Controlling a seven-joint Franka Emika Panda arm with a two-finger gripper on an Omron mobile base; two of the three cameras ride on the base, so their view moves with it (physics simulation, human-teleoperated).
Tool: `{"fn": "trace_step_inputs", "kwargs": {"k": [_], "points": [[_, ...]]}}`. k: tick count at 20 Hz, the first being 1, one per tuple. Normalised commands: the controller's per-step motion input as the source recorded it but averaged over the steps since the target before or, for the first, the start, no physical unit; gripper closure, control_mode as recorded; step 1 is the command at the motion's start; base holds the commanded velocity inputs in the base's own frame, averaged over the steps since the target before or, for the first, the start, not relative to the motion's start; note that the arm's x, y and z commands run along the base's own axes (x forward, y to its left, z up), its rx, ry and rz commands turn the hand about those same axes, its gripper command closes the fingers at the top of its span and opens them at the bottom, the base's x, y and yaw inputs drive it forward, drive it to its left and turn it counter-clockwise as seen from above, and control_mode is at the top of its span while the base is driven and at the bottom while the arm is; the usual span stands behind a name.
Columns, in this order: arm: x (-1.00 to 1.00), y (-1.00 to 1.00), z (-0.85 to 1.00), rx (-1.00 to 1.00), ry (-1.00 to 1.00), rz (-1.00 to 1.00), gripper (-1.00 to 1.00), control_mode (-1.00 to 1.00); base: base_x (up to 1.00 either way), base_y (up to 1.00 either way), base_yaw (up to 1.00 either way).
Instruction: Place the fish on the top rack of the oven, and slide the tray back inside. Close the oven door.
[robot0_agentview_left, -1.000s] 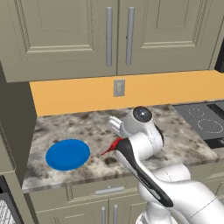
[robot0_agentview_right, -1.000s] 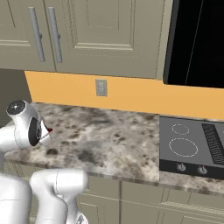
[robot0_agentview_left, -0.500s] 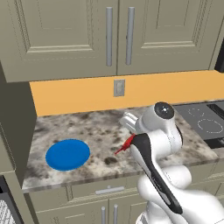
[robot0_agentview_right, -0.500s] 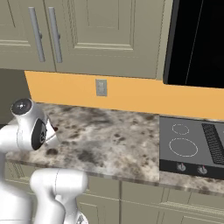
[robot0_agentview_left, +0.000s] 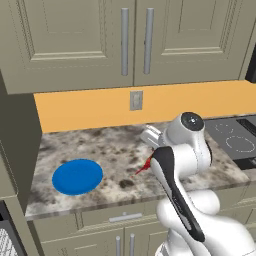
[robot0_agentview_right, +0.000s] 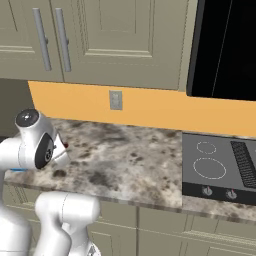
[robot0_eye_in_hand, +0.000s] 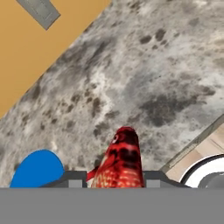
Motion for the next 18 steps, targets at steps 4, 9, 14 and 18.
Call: {"fn": "trace_step_inputs", "kwargs": {"k": [4, 9, 14, 18], "points": [[0.15, 0.0, 0.0, 0.0, 0.0, 0.0, 1.0, -1.0, 0.0, 0.0, 0.0], [0.0, -0.01, 0.0, 0.0, 0.0, 0.0, 1.0, 1.0, -0.27, -0.07, 0.0], [0.0, 0.0, 0.0, 0.0, 0.0, 0.0, 1.0, 1.0, -0.78, -0.12, 0.01], [0.0, 0.0, 0.0, 0.0, 0.0, 0.0, 1.0, 1.0, -0.77, -0.02, 0.09]]}}
